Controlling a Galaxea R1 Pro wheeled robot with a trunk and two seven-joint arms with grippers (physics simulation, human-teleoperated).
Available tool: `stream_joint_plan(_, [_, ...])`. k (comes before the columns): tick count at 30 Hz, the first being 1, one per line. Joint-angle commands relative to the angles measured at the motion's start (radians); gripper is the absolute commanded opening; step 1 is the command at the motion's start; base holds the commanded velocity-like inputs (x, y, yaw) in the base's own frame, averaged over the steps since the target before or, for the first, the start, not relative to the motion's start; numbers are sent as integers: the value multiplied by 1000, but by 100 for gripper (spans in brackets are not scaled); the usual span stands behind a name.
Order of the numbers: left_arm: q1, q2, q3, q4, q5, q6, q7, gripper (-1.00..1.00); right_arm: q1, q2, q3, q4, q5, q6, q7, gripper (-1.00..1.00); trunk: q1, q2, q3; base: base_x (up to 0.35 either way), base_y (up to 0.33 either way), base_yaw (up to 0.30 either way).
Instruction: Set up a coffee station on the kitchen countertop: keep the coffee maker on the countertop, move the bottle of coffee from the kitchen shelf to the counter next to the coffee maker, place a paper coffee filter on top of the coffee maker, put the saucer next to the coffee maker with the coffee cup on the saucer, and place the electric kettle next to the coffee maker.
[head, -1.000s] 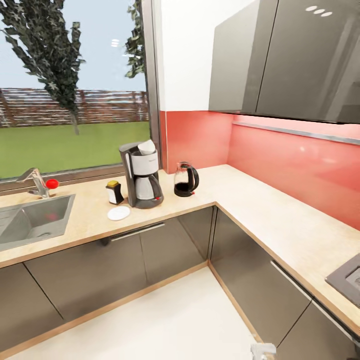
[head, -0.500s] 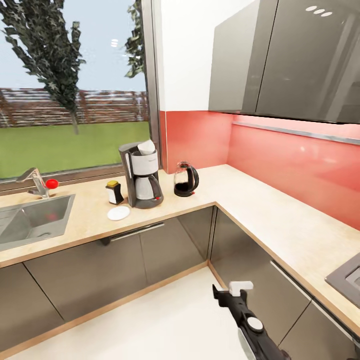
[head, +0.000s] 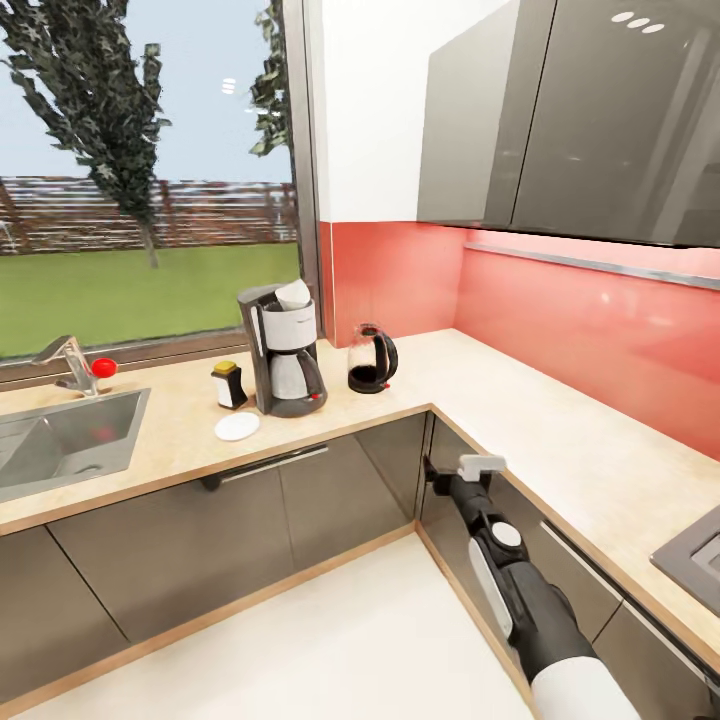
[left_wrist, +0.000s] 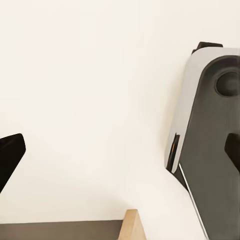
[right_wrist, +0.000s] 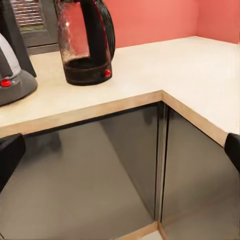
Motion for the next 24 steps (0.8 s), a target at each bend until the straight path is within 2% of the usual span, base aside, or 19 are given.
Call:
stream_joint_plan(1, [-1, -2, 5, 3, 0, -7, 0, 100, -11, 0, 0, -3, -4, 10, 0, 100, 1, -2, -2, 0, 0, 0])
stream_joint_plan(3, [-1, -3, 4, 2, -1, -7, 0, 100, -19, 0, 0, -21, -5, 17, 1, 100, 1, -2, -2, 0, 0, 0])
stream_joint_plan(7, [22, -4, 12, 4, 10, -2, 5, 100, -21, -22, -13, -21, 14, 34, 23, 100, 1, -2, -2, 0, 0, 0])
stream_joint_plan(11, [28, -4, 12, 5, 9, -3, 5, 100, -21, 1, 1, -20, 6, 17, 23, 100, 1, -2, -2, 0, 0, 0])
stream_joint_plan(16, [52, 9, 7, 5, 4, -6, -5, 100, -21, -26, 5, -24, 2, 12, 14, 100, 1, -2, -2, 0, 0, 0])
stream_joint_plan(24, [97, 18, -34, -9, -40, -51, -44, 100, -21, -71, -23, -26, -1, 13, 58, 100, 1, -2, -2, 0, 0, 0])
